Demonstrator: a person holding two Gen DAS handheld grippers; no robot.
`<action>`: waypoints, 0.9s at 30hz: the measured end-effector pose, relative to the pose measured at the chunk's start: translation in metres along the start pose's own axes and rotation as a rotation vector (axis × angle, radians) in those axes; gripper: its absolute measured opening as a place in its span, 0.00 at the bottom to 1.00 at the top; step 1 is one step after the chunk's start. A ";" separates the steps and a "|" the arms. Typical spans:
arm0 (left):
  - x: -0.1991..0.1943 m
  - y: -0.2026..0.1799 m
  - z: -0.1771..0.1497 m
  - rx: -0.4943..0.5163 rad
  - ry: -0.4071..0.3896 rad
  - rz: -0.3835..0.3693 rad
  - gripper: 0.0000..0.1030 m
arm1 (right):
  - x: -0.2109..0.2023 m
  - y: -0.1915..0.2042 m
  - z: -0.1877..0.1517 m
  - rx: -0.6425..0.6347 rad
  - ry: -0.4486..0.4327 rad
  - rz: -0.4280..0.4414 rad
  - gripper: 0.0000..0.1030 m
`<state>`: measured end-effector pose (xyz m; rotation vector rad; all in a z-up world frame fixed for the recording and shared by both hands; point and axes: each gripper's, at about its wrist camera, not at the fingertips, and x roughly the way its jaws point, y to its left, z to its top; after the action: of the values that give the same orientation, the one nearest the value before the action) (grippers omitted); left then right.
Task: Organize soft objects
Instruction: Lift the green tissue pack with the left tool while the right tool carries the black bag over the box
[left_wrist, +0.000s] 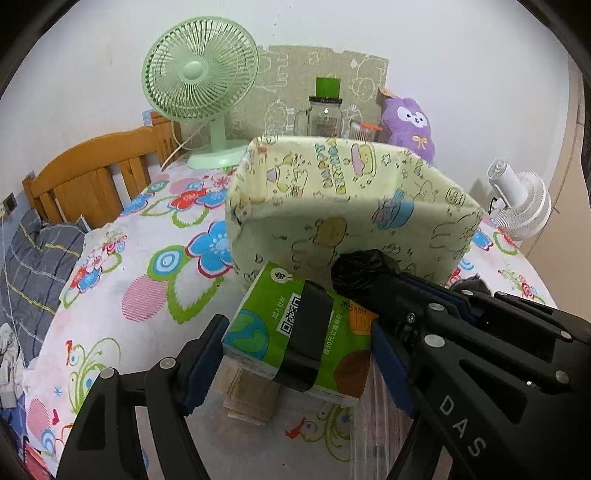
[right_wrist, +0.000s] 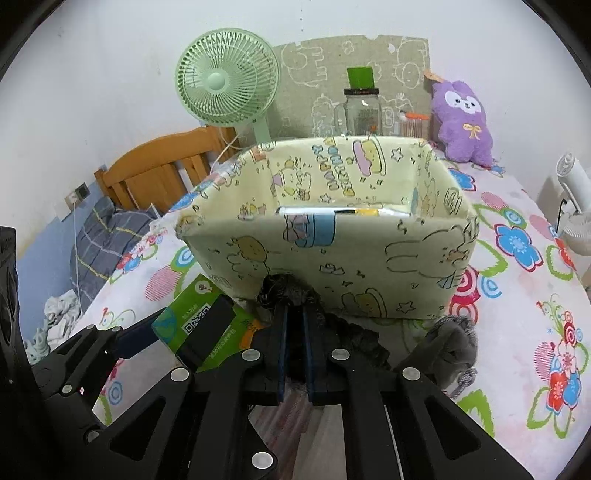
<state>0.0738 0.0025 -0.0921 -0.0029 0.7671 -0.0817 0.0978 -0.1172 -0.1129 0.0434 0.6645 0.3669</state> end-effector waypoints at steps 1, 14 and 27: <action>-0.002 -0.001 0.001 0.000 -0.004 0.000 0.77 | -0.004 0.000 0.002 -0.001 -0.007 -0.001 0.09; -0.031 -0.011 0.014 0.017 -0.055 -0.007 0.77 | -0.038 -0.001 0.013 0.002 -0.066 -0.018 0.09; -0.056 -0.021 0.023 0.028 -0.096 -0.013 0.77 | -0.069 -0.001 0.020 0.004 -0.108 -0.035 0.09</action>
<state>0.0483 -0.0146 -0.0365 0.0149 0.6703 -0.1040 0.0602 -0.1406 -0.0565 0.0546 0.5583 0.3268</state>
